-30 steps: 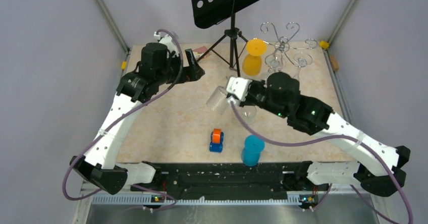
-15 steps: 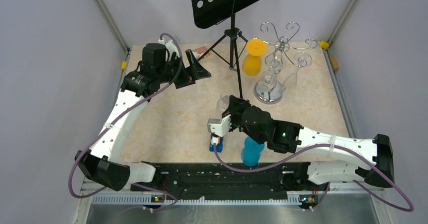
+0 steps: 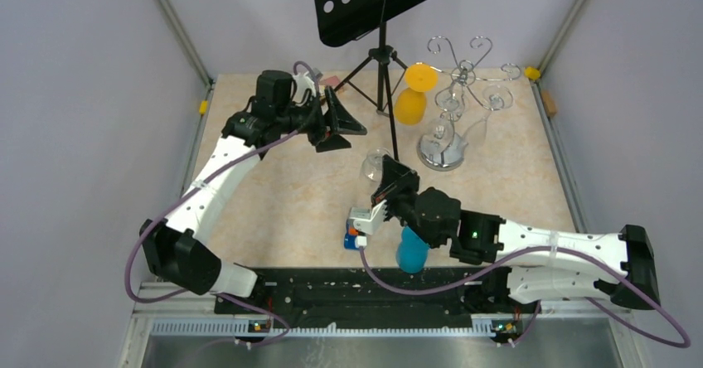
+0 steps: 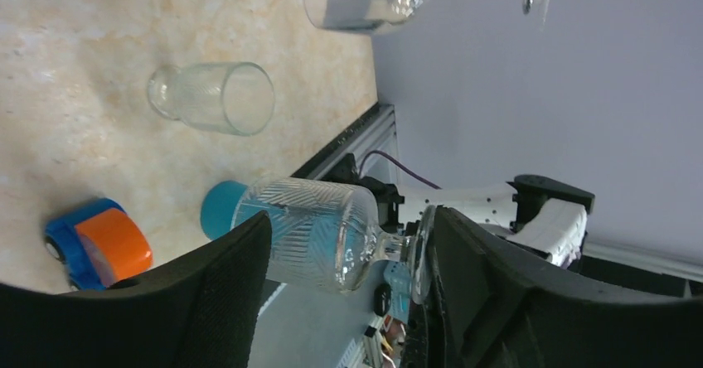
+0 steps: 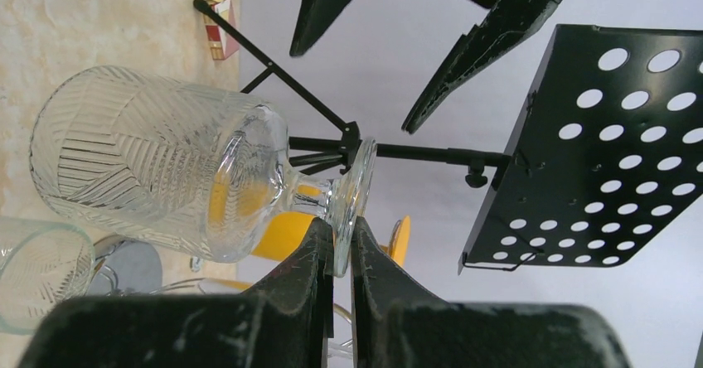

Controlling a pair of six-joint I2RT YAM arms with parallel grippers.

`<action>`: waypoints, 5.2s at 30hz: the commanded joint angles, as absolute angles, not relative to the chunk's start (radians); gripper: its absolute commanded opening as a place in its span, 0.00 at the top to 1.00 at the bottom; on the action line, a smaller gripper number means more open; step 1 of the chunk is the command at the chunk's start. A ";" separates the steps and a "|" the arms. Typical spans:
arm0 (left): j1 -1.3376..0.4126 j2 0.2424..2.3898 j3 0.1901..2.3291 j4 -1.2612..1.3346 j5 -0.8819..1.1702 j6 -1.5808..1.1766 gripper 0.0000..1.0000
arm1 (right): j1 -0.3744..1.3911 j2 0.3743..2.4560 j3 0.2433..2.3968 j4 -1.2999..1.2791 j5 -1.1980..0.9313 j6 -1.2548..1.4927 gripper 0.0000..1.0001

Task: Place the wine glass upside down on the wine glass rack
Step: Turn the wine glass upside down at the wine rack.

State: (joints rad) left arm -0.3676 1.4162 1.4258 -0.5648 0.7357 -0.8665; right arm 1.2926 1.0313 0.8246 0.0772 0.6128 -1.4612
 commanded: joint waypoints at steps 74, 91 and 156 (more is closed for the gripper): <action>-0.538 1.294 1.585 -0.799 0.200 -0.393 1.00 | 1.308 1.189 1.159 -0.243 0.498 -0.530 0.01; -0.533 1.104 1.334 -0.589 0.099 -0.295 1.00 | 1.166 1.483 1.808 -0.723 0.260 0.118 0.01; -0.509 1.168 1.197 0.403 0.394 -0.789 1.00 | 0.414 1.452 1.655 -0.211 -0.802 0.797 0.59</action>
